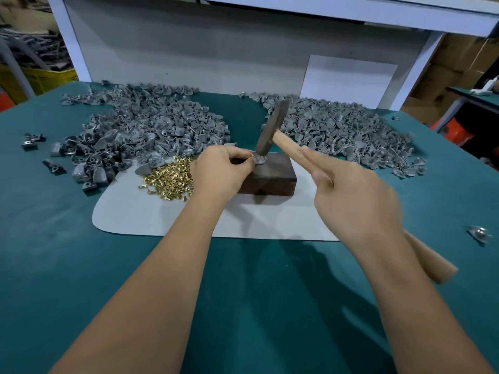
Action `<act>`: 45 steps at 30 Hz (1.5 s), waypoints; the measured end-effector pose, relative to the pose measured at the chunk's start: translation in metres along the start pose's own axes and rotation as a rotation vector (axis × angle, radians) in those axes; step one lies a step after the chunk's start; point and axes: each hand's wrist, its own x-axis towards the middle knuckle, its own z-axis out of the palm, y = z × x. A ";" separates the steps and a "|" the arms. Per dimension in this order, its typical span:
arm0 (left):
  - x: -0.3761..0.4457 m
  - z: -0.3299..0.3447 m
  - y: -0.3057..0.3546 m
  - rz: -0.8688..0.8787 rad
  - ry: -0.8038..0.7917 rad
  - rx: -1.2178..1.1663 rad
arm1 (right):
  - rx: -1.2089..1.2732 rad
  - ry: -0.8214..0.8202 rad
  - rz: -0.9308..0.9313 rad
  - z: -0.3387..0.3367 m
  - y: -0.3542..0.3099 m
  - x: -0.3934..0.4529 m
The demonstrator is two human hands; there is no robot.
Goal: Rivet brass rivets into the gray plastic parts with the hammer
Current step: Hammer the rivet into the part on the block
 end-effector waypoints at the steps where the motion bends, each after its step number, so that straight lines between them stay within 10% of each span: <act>1: 0.000 0.000 0.000 -0.003 0.008 0.000 | 0.012 0.036 0.011 0.000 -0.001 0.002; 28: -0.005 -0.005 0.004 -0.051 -0.042 -0.076 | 0.366 0.151 0.176 0.003 0.006 0.036; 45: -0.006 -0.014 0.007 -0.005 -0.096 -0.340 | -0.038 -0.010 0.228 0.030 0.030 0.031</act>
